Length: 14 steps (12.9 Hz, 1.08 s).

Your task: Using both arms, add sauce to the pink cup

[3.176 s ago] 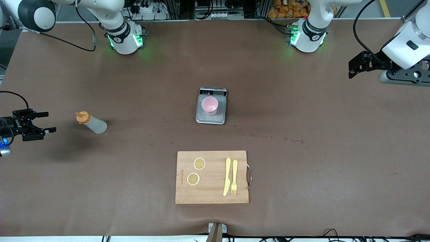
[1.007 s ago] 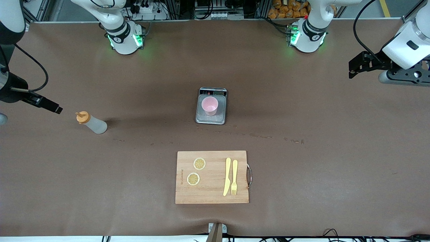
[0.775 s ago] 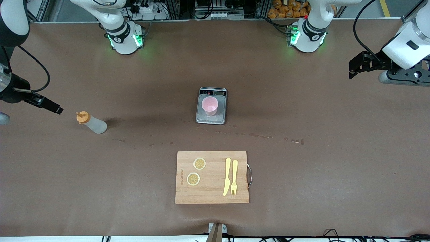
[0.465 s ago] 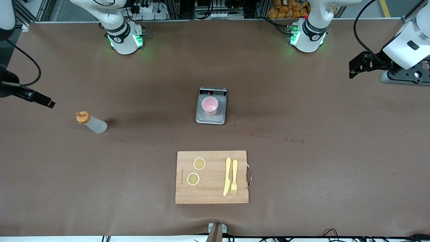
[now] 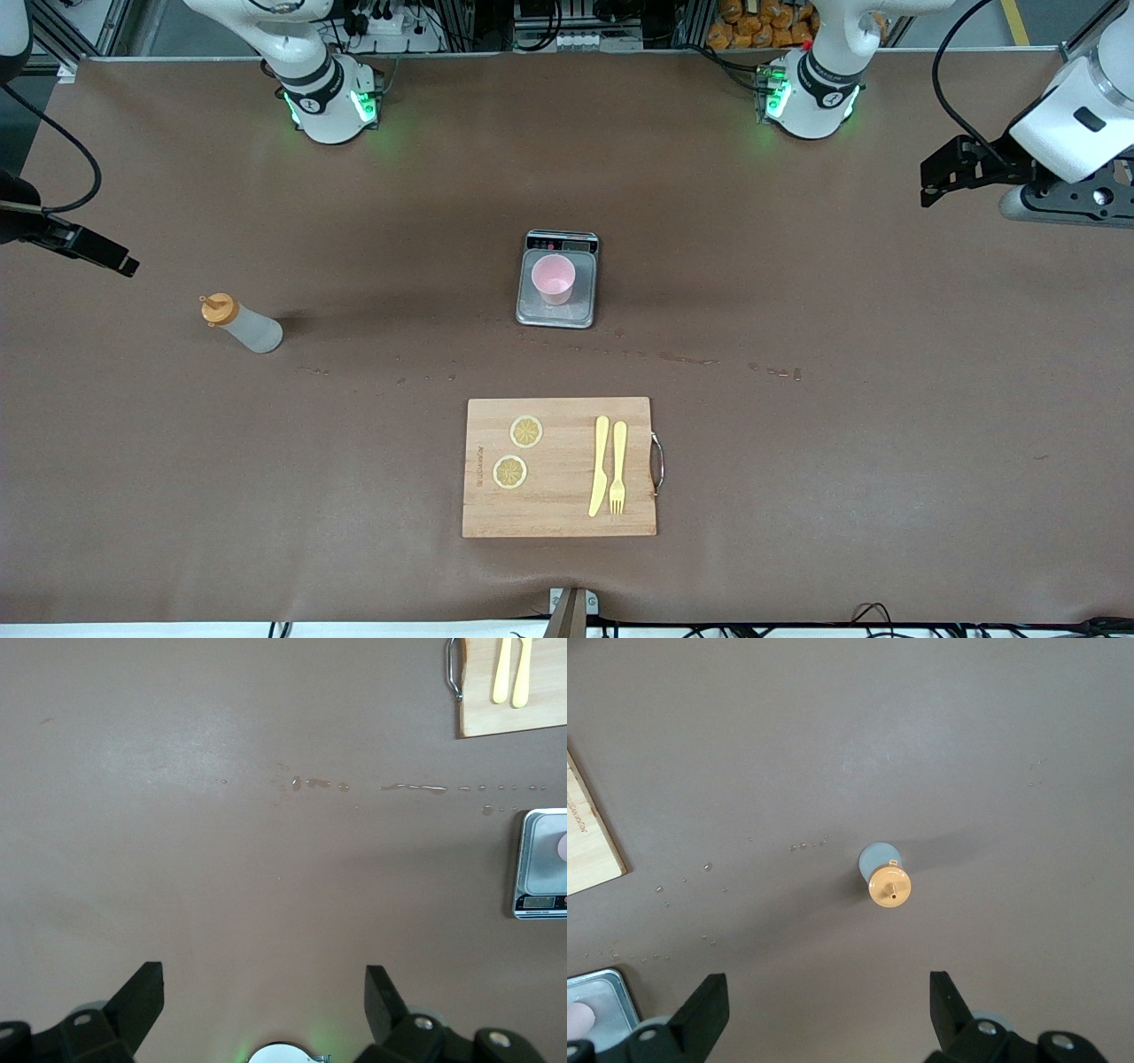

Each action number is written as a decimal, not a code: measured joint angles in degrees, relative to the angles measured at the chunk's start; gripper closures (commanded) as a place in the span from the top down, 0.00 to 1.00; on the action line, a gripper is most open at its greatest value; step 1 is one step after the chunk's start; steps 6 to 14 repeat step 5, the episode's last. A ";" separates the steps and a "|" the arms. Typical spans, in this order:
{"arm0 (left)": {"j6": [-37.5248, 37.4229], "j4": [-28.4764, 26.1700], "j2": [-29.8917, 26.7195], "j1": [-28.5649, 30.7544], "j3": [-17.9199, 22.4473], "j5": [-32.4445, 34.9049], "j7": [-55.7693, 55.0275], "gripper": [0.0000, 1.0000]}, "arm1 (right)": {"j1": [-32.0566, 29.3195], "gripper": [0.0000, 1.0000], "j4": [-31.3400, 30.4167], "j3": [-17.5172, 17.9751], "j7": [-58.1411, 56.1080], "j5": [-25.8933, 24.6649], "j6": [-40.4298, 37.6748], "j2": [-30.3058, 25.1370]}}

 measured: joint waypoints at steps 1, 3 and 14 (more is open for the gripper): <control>0.00 0.00 0.00 0.00 0.00 0.00 0.00 1.00 | 0.06 1.00 0.06 0.02 -0.07 0.00 0.20 0.00; 0.00 0.00 0.00 0.00 -0.01 0.00 0.00 1.00 | 0.30 1.00 0.17 0.06 -0.14 0.00 0.43 0.00; 0.00 0.00 0.00 -0.03 -0.07 0.00 0.00 1.00 | 0.68 1.00 0.30 0.18 -0.17 0.00 0.53 0.00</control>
